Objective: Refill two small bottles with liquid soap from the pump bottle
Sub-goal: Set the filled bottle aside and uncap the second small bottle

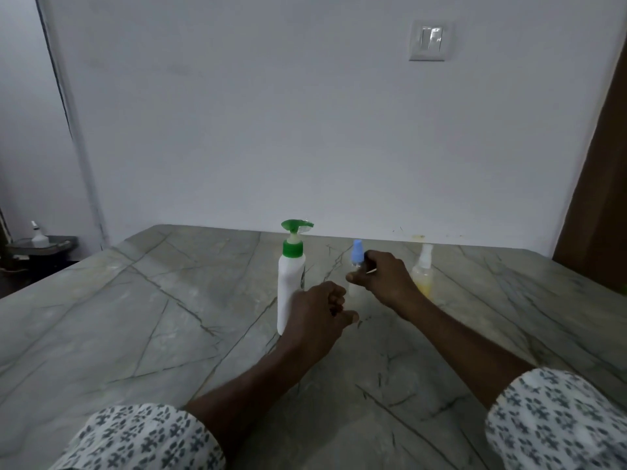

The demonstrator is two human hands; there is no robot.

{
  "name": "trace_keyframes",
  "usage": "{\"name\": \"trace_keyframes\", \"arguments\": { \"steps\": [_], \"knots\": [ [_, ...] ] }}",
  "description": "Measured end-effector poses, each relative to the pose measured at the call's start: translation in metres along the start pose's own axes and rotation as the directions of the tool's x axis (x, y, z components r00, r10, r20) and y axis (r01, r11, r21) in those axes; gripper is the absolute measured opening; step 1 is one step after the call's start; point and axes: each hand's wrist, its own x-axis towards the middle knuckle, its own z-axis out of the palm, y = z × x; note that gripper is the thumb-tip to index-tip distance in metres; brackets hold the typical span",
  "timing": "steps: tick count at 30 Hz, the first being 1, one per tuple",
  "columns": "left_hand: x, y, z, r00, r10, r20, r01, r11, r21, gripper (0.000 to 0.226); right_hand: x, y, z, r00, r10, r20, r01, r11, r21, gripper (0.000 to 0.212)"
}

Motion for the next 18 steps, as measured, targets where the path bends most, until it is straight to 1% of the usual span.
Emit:
{"name": "trace_keyframes", "arguments": {
  "steps": [3,5,6,7,9,11,13,14,16,17,18],
  "knots": [
    [-0.001,0.001,0.002,1.0,-0.012,-0.024,0.011,0.999,-0.04,0.061,-0.033,-0.014,-0.015,0.998,0.004,0.065,-0.011,0.994,0.109,0.027],
    [-0.004,0.002,0.005,1.0,-0.015,-0.002,0.015,0.999,-0.052,0.07,-0.057,-0.016,-0.018,0.996,0.003,0.084,-0.012,0.994,0.106,0.026],
    [-0.005,0.002,0.006,1.0,-0.014,0.011,0.014,0.999,-0.052,0.071,-0.066,-0.016,-0.018,0.997,-0.009,0.074,0.002,0.996,0.093,0.026],
    [-0.006,0.003,0.007,1.0,-0.012,0.022,0.013,0.999,-0.045,0.069,-0.072,-0.015,-0.017,0.998,-0.017,0.058,0.012,0.997,0.081,0.024],
    [-0.007,0.006,0.009,0.999,-0.015,0.048,0.016,1.0,-0.019,0.056,-0.077,-0.011,-0.014,0.999,-0.018,0.035,0.016,0.997,0.073,0.022],
    [-0.009,0.01,0.009,0.998,-0.019,0.062,0.018,1.0,0.01,0.044,-0.077,-0.007,-0.012,0.999,-0.014,0.036,0.011,0.996,0.086,0.02],
    [-0.009,0.011,0.009,0.998,-0.026,0.062,0.026,1.0,0.009,0.039,-0.077,-0.005,-0.009,0.999,-0.017,0.044,0.013,0.995,0.096,0.022],
    [-0.009,0.012,0.009,0.998,-0.03,0.06,0.029,1.0,0.011,0.036,-0.078,-0.005,-0.008,0.999,-0.019,0.045,0.015,0.995,0.1,0.024],
    [-0.008,0.013,0.01,0.998,-0.039,0.052,0.038,0.999,0.022,0.03,-0.08,-0.006,-0.008,1.0,-0.013,0.022,0.011,0.994,0.107,0.036],
    [-0.007,0.013,0.01,0.998,-0.047,0.046,0.045,0.999,0.025,0.03,-0.079,-0.008,-0.008,1.0,-0.018,-0.022,0.02,0.996,0.09,0.041],
    [-0.007,0.013,0.01,0.998,-0.057,0.038,0.055,0.998,0.032,0.03,-0.078,-0.011,-0.009,0.996,-0.039,-0.08,0.043,0.997,0.059,0.04]
  ]
}}
